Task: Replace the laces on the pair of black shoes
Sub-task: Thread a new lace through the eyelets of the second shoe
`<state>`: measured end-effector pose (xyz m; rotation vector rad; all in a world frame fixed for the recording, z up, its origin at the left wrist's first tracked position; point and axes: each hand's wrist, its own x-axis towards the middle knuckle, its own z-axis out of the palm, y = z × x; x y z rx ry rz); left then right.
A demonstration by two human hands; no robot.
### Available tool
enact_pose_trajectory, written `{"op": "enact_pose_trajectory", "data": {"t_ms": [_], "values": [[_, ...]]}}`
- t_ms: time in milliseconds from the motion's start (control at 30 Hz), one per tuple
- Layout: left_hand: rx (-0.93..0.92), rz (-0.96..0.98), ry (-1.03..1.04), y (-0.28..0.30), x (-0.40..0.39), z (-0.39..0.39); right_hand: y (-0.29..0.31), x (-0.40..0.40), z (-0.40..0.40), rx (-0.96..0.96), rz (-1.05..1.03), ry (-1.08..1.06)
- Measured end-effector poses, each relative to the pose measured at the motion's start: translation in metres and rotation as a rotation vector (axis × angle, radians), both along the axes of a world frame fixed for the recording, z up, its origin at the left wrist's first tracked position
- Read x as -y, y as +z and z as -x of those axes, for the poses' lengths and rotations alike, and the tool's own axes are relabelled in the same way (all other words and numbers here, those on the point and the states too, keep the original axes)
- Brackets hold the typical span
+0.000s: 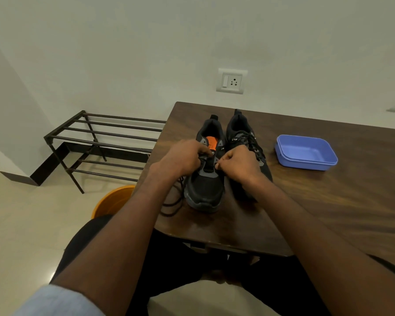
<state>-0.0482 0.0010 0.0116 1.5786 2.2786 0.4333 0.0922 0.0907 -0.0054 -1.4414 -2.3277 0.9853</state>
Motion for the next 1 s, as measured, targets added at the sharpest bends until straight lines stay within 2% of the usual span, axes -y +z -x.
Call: {"op": "enact_pose_trajectory", "data": {"t_ms": [100,233,300,367,433,500,567,667,733,800,900,1000], "values": [[0.004,0.001,-0.012,0.0,0.001,0.001,0.003,-0.001,0.002,-0.04,0.109,-0.043],[-0.014,0.006,-0.018,0.002,0.001,0.0,0.014,0.002,0.001,0.019,0.095,0.002],[-0.006,0.008,-0.018,0.002,0.001,0.001,0.027,-0.002,-0.004,-0.137,0.213,-0.081],[-0.002,0.003,-0.012,0.002,0.001,0.002,0.049,-0.01,-0.014,-0.4,0.27,-0.233],[-0.007,-0.004,-0.011,0.002,0.0,0.003,0.066,-0.019,-0.029,-0.58,0.09,-0.398],[-0.008,-0.008,-0.01,0.002,0.0,0.004,0.069,-0.025,-0.043,-0.428,-0.291,-0.452],[-0.003,-0.007,-0.011,0.001,0.0,0.006,0.063,-0.025,-0.045,-0.233,-0.51,-0.345],[0.01,-0.004,-0.02,0.0,-0.001,0.005,0.046,-0.017,-0.027,-0.075,-0.43,-0.029],[0.015,-0.002,-0.016,0.0,0.0,0.005,0.034,-0.007,-0.013,0.119,-0.307,0.173],[0.007,-0.007,-0.015,-0.001,0.0,0.004,0.023,0.0,-0.005,0.225,-0.226,0.264],[-0.007,-0.019,-0.011,-0.003,0.0,0.004,0.023,-0.003,-0.006,0.164,-0.257,0.186],[0.005,-0.037,0.002,-0.003,0.0,0.007,0.043,-0.016,-0.018,-0.099,-0.38,-0.175]]}}
